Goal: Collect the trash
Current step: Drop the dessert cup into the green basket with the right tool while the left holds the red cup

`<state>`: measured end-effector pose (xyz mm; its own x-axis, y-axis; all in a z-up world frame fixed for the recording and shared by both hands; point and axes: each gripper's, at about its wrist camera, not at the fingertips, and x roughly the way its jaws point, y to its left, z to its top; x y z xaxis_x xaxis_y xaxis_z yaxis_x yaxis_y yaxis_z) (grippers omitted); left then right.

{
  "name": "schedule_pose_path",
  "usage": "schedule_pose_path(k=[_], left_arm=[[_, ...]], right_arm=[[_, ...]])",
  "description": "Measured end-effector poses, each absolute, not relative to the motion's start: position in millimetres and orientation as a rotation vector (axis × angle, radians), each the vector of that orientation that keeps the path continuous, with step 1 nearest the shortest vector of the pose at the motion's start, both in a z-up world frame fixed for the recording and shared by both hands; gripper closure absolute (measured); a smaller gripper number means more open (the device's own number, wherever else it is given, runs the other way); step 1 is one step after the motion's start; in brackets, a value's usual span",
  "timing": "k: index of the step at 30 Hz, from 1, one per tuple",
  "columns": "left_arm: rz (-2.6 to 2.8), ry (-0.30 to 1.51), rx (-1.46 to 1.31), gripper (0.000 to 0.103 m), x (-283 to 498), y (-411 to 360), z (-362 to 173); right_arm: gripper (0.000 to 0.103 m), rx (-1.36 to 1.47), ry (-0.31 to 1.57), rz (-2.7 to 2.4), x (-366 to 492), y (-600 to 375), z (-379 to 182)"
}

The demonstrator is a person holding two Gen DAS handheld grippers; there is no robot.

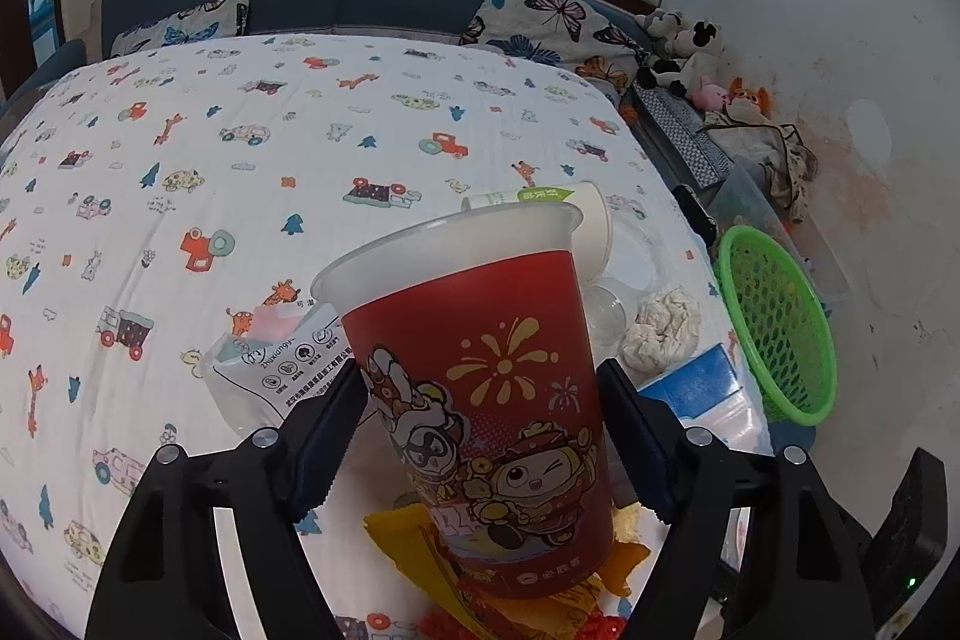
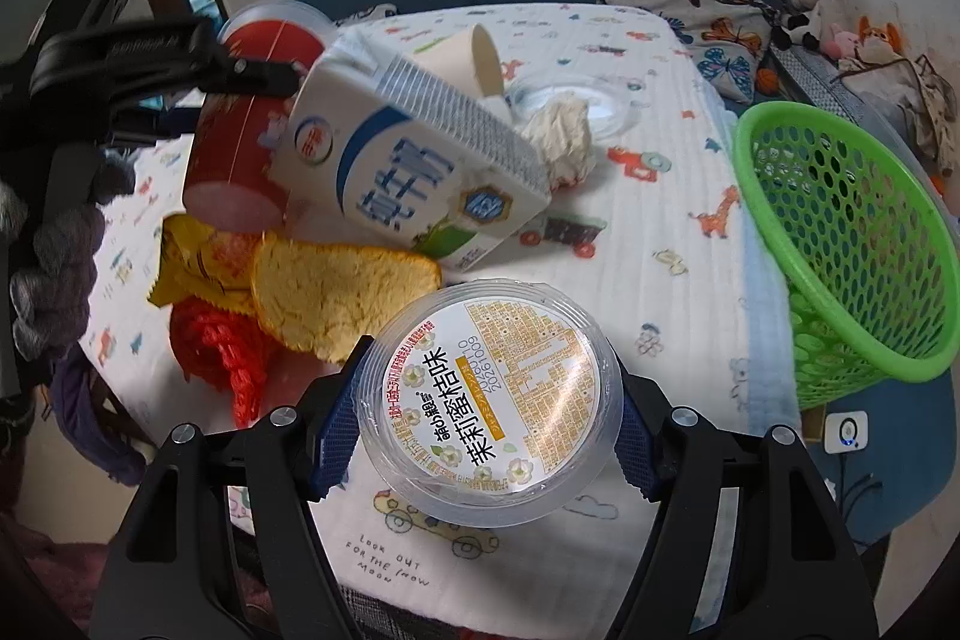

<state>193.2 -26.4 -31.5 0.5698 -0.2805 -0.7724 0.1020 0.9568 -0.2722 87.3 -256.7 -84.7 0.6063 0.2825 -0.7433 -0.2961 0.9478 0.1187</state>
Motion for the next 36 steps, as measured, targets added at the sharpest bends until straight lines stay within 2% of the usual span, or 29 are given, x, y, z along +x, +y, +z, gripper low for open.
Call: schedule_pose_path(k=[18, 36], left_arm=[[-0.313, 0.721, -0.087, 0.029, 166, -34, 44], [-0.338, 0.522, 0.072, 0.03, 133, -42, 44]], right_arm=[[0.033, 0.108, 0.75, 0.123, 120, -349, -46], [0.033, 0.151, 0.77, -0.042, 138, -401, -57]])
